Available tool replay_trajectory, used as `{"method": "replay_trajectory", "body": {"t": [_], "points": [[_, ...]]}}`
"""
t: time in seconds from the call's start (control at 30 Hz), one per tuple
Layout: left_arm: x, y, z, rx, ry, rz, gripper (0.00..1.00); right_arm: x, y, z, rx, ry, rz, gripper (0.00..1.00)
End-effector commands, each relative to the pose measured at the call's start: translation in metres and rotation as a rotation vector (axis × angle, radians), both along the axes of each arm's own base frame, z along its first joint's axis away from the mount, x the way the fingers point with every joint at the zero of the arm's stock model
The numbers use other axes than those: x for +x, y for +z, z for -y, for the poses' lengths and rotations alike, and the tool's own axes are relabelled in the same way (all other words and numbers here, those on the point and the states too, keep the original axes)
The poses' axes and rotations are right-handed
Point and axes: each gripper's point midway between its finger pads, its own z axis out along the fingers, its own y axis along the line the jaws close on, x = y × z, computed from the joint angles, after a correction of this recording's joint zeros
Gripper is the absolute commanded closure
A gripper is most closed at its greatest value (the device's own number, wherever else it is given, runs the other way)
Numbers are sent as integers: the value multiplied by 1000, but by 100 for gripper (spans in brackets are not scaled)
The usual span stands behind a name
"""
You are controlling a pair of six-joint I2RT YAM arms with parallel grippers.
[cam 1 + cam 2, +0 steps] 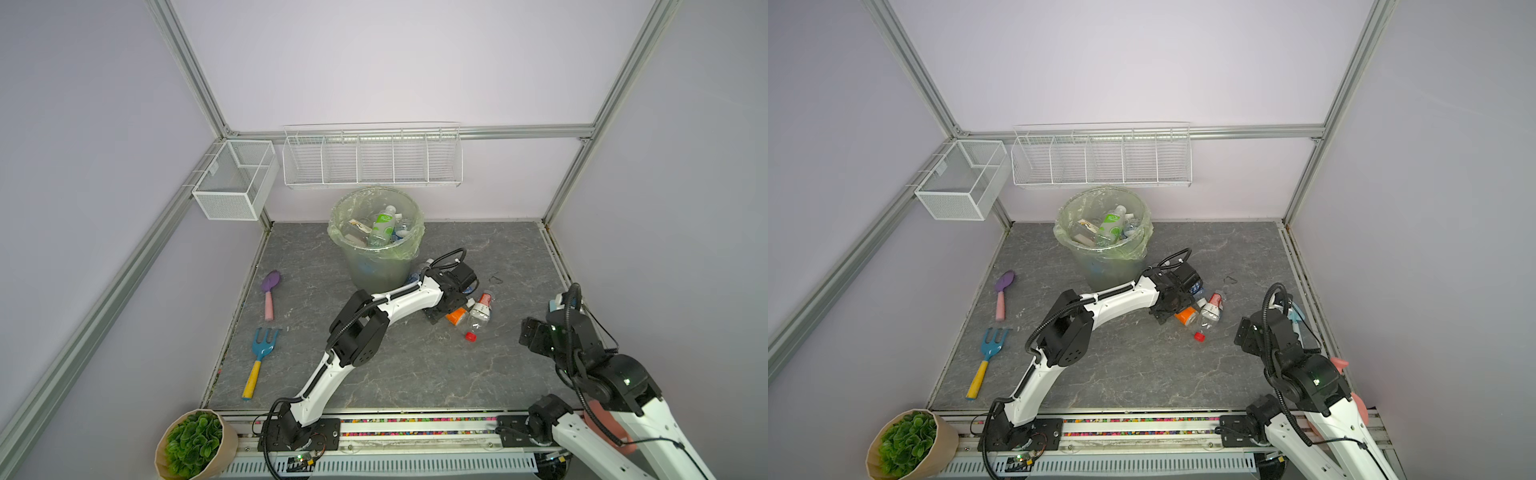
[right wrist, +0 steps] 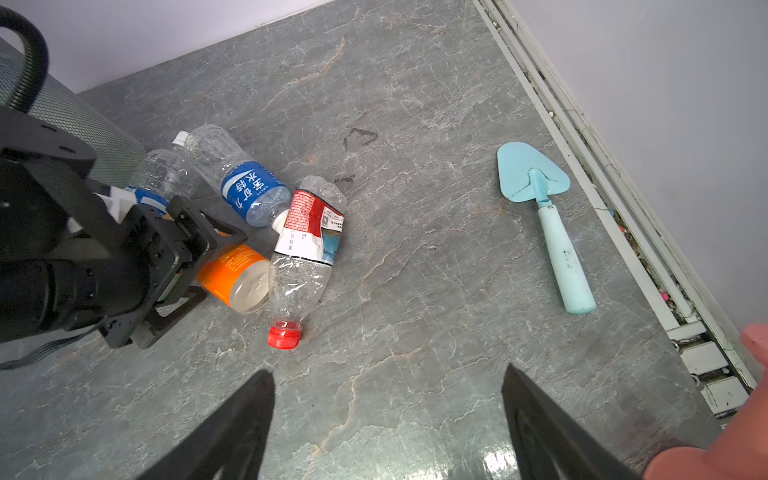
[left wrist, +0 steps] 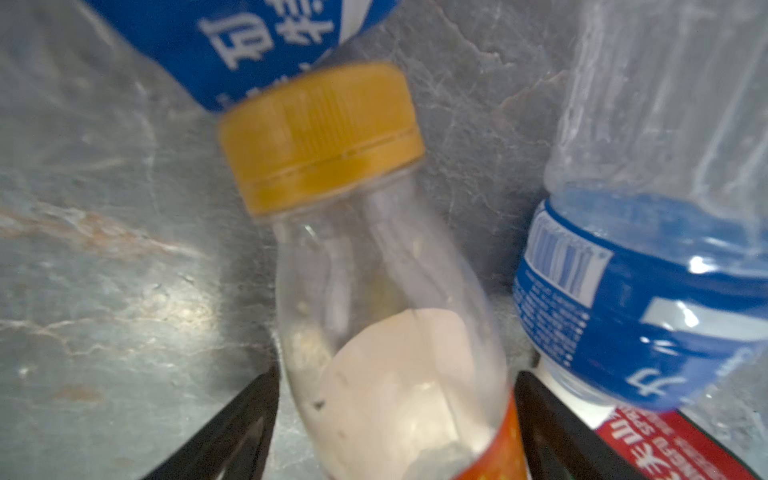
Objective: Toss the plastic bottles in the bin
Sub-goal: 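Close the left gripper around the orange-label yellow-cap bottle, then lift the orange-label bottle with the left gripper toward the bin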
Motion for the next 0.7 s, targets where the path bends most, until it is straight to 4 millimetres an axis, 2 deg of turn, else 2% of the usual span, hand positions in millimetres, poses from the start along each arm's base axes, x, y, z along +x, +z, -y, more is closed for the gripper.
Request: {"method": "replay_trajectory", "body": {"t": [0.0, 0.2, 0.43, 0.5, 0.67], "points": [[0, -3, -4, 0, 27, -11, 15, -3, -3, 3, 16, -20, -2, 12], [-5, -6, -15, 16, 37, -9, 21, -3, -3, 3, 21, -25, -3, 12], [-12, -12, -27, 39, 35, -13, 34, -4, -3, 2, 22, -22, -1, 12], [-16, -18, -31, 45, 29, -23, 39, -4, -2, 3, 24, -24, 3, 12], [-26, -25, -42, 62, 22, -29, 60, -5, -1, 3, 23, -23, 5, 12]]}}
